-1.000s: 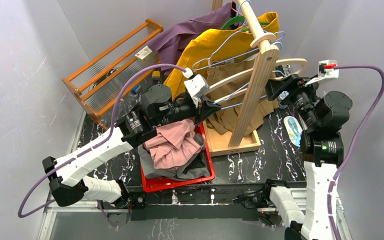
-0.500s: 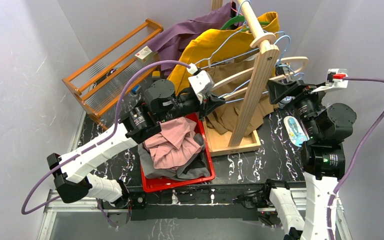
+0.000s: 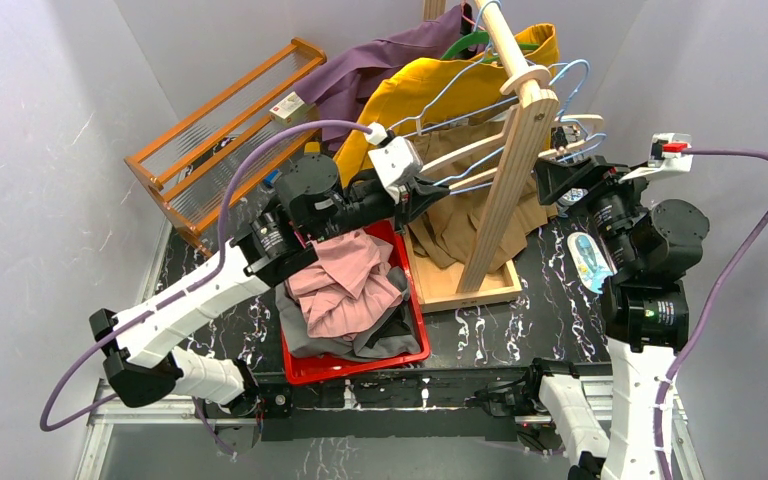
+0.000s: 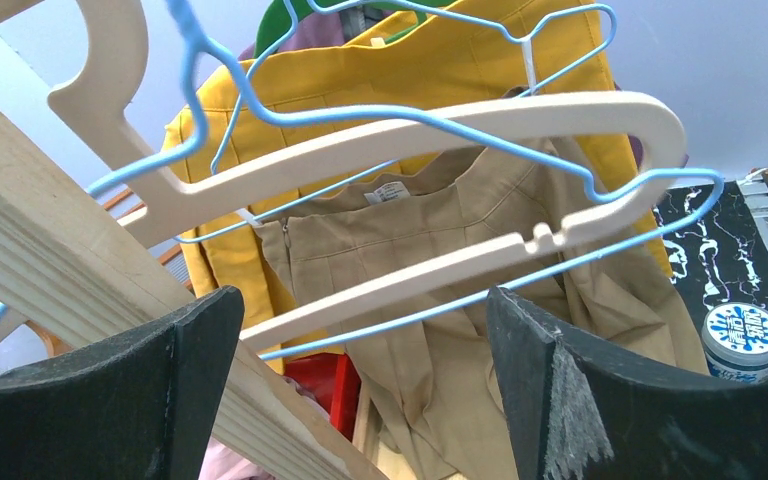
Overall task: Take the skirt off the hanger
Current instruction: Place the hanger at the clothesline.
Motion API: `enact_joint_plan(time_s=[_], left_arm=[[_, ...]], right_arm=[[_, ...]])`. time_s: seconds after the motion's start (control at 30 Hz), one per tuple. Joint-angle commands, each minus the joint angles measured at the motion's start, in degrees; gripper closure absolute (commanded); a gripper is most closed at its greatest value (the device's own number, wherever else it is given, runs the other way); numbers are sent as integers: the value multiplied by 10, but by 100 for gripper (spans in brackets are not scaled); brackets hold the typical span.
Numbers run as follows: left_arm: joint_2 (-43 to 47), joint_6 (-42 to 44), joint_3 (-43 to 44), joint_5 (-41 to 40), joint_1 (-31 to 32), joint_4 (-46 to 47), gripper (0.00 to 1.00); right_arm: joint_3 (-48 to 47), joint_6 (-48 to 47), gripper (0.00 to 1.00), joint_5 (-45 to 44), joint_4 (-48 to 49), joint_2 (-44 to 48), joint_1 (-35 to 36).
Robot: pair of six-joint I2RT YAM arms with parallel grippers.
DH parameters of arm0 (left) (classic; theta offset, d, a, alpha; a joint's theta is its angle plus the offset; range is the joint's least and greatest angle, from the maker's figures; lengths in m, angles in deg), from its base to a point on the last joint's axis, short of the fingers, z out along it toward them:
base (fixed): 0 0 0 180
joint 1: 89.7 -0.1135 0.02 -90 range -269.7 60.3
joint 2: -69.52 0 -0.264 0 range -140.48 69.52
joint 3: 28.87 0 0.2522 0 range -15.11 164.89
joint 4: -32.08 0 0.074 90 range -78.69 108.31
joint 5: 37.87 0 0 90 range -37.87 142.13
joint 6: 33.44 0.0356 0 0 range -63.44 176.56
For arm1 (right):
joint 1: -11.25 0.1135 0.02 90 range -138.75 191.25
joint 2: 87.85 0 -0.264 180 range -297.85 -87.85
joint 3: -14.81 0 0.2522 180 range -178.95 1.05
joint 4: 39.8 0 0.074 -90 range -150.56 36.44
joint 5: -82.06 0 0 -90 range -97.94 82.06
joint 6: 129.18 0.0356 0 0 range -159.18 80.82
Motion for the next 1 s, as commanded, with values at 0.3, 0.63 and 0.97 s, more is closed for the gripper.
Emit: enact_joint_plan(time_s=[0.3, 0.63, 0.97], left_arm=[[103, 12, -125, -27, 5, 131, 100], [120, -16, -155, -17, 5, 77, 100], [133, -24, -147, -22, 5, 5, 97]], right_arm=[[4, -4, 2, -6, 35, -1, 3], [14, -3, 2, -5, 33, 8, 3], [6, -2, 2, 3, 37, 1, 4]])
